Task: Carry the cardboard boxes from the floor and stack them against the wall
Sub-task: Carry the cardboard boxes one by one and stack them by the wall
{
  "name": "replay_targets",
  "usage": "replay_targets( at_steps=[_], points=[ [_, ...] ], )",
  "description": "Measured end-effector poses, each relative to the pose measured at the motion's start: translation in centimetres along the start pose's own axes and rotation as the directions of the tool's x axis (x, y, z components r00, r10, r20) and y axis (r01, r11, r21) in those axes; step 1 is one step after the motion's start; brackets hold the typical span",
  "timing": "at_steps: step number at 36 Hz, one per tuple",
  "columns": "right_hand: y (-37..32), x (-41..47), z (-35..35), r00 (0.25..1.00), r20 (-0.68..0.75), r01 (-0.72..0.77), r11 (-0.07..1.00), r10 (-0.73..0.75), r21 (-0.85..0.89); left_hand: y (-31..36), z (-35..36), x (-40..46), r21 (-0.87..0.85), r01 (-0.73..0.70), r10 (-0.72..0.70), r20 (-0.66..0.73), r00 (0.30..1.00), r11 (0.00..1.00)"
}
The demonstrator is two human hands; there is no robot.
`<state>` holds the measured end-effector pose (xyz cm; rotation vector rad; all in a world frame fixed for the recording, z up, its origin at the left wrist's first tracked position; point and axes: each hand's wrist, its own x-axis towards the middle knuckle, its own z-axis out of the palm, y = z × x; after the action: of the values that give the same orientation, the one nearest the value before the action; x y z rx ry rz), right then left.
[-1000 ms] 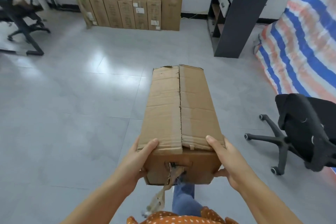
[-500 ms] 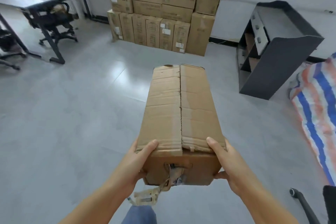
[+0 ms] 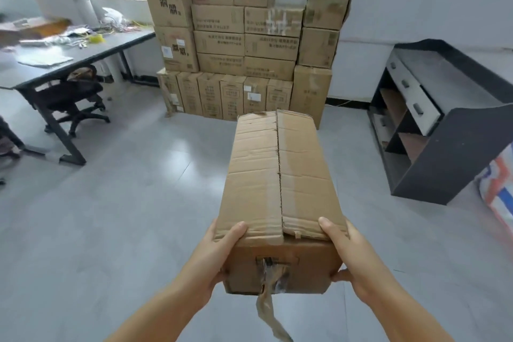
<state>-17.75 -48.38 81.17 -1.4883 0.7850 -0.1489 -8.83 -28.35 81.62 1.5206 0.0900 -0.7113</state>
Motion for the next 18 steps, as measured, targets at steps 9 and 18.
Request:
replay_targets(
  at_steps=[9, 18],
  points=[
    [-6.4, 13.9, 2.1, 0.998, -0.051, 0.024, 1.000, -0.023, 0.017, 8.7, 1.2, 14.2, 0.039, -0.022, 0.020, 0.048, 0.999, 0.999],
    [-13.2, 31.5, 1.9, 0.999, -0.020, 0.043, 0.999, -0.043, 0.004, 16.9, 4.9, 30.4, 0.051, -0.047, 0.044, 0.045, 0.998, 0.998]
  ],
)
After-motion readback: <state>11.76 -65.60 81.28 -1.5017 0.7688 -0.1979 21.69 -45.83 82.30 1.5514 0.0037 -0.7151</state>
